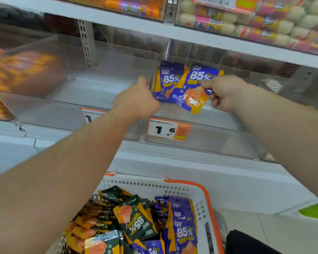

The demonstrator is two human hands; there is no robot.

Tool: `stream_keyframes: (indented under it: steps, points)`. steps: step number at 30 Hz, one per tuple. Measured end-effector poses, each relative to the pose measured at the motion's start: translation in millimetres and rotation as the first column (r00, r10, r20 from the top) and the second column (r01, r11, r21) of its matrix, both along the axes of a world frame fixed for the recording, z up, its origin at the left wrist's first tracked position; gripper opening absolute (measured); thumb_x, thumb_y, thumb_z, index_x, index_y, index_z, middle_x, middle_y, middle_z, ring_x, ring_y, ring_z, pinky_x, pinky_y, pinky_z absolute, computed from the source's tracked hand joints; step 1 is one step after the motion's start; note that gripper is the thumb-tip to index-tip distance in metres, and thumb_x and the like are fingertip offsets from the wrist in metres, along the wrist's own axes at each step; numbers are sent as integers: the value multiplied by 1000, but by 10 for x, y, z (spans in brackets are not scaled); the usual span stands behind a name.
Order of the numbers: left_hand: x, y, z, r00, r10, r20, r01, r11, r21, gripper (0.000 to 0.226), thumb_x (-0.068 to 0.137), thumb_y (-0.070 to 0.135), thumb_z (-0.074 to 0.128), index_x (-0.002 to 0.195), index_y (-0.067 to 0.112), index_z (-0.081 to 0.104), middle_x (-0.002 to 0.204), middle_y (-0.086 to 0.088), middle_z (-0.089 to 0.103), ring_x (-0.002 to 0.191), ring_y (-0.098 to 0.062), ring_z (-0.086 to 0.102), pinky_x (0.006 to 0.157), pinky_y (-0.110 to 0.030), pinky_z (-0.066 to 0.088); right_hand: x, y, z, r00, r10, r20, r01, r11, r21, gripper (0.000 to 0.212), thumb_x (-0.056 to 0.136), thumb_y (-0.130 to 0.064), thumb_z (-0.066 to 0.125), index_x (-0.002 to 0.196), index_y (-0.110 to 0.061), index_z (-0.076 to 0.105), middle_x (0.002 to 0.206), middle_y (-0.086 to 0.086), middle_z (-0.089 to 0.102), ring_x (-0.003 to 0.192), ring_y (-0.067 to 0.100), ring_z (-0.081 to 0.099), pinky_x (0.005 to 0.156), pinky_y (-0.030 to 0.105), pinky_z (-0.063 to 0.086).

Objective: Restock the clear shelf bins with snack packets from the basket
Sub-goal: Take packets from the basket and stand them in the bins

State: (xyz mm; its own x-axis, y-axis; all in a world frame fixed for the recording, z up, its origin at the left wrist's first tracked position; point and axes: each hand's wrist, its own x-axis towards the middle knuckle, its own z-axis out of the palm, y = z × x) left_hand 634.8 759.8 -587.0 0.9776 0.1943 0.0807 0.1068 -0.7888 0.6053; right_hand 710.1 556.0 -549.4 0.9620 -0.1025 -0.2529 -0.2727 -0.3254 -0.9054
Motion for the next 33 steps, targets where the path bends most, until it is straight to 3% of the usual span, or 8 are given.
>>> stream_keyframes:
  steps: [5, 10, 13, 17, 19, 22, 26, 33]
  points:
    - [24, 9, 56, 998, -16, -53, 15, 1000, -16, 47, 58, 39, 42, 102, 22, 41, 113, -9, 59, 102, -35, 57, 89, -43, 50, 393, 318, -200, 989, 122, 79, -111, 985, -130, 34, 90, -15, 69, 69, -21, 42, 66, 3, 43, 51, 11, 33, 52, 23, 29]
    - [113, 41, -41, 1000, -12, -4, 12, 999, 32, 20, 83, 31, 50, 96, 21, 38, 110, -9, 56, 92, -33, 51, 79, -36, 42, 614, 482, -374, 978, 146, 147, -116, 974, -195, 32, 92, -19, 67, 69, -19, 45, 66, 2, 47, 55, 11, 41, 51, 23, 37]
    - [122, 49, -54, 1000, 1, 25, -2, 999, 41, 18, 87, 33, 49, 97, 21, 39, 110, -8, 56, 87, -30, 46, 76, -34, 37, 696, 528, -472, 970, 137, 202, -96, 975, -199, 32, 91, -16, 68, 68, -18, 45, 63, 0, 49, 53, 10, 43, 53, 25, 39]
    - [114, 45, -51, 999, -6, 36, 4, 998, 55, 21, 85, 30, 52, 99, 20, 40, 116, -10, 58, 91, -31, 48, 77, -34, 35, 784, 555, -561, 967, 145, 208, -106, 976, -190, 25, 92, -17, 68, 71, -18, 54, 66, -3, 54, 53, 8, 47, 45, 20, 41]
    - [104, 38, -42, 1000, -11, 26, 9, 999, 48, 22, 83, 29, 52, 99, 21, 40, 107, -6, 54, 89, -30, 47, 77, -34, 36, 831, 556, -580, 967, 119, 228, -70, 975, -210, 14, 88, -22, 72, 81, -13, 64, 72, -1, 60, 58, 11, 53, 56, 25, 46]
    - [90, 33, -25, 1000, -7, 23, 6, 999, 40, 23, 83, 30, 53, 99, 22, 40, 99, 0, 48, 87, -27, 47, 76, -33, 36, 877, 547, -594, 967, 67, 244, -14, 977, -214, 33, 77, -33, 82, 99, -12, 70, 89, 2, 70, 77, 17, 66, 69, 33, 54]
    - [71, 33, -9, 1000, -10, 28, 9, 1000, 24, 25, 83, 32, 55, 102, 22, 42, 101, 0, 52, 88, -27, 50, 76, -33, 38, 897, 495, -596, 972, 59, 227, -12, 979, -203, 39, 67, -40, 88, 92, -17, 68, 94, 1, 72, 86, 18, 70, 80, 39, 59]
    - [55, 23, 0, 999, -12, 40, 12, 1000, 4, 31, 83, 37, 58, 107, 22, 45, 108, -1, 59, 90, -25, 56, 76, -33, 42, 845, 419, -564, 973, 47, 224, -4, 982, -190, 38, 63, -41, 90, 79, -17, 65, 85, 1, 71, 88, 21, 71, 83, 44, 59]
